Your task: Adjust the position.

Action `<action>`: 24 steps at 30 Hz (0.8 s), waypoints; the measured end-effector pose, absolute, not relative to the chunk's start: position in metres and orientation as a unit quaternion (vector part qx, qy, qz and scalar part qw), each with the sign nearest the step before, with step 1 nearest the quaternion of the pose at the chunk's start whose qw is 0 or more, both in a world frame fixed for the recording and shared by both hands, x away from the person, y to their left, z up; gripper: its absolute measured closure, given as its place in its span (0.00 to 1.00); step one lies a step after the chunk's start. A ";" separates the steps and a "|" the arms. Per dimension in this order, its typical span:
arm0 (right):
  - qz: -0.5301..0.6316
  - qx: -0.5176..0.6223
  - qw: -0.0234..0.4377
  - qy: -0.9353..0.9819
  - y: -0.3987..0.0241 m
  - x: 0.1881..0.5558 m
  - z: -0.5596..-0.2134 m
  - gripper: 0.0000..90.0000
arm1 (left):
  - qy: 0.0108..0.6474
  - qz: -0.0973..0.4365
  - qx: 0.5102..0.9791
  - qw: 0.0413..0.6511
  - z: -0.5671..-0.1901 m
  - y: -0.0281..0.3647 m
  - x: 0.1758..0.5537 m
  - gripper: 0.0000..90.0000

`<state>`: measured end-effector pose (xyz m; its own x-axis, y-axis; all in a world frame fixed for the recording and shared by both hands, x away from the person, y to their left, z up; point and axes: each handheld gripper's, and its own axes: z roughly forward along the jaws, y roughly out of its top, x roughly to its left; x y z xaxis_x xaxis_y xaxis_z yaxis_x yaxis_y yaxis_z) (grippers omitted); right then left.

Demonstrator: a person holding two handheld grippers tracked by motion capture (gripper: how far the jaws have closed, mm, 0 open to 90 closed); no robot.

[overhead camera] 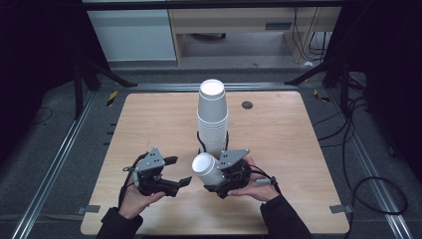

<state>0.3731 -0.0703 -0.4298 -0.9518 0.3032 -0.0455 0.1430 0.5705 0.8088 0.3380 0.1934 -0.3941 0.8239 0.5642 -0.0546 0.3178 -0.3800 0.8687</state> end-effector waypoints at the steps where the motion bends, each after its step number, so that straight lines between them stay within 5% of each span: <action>1: 0.445 0.127 0.088 0.882 -0.069 0.373 -0.430 0.14 | 0.267 0.124 0.821 0.489 -0.394 0.192 0.338 0.17; 24: 0.429 0.095 0.084 0.894 -0.046 0.370 -0.437 0.14 | 0.253 0.103 0.834 0.479 -0.397 0.177 0.339 0.16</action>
<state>0.3697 -0.0459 -0.4375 -0.9679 0.2419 -0.0684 0.0979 0.6134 0.7837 0.3390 0.1768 -0.3975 0.8504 0.5214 -0.0712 0.3241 -0.4123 0.8515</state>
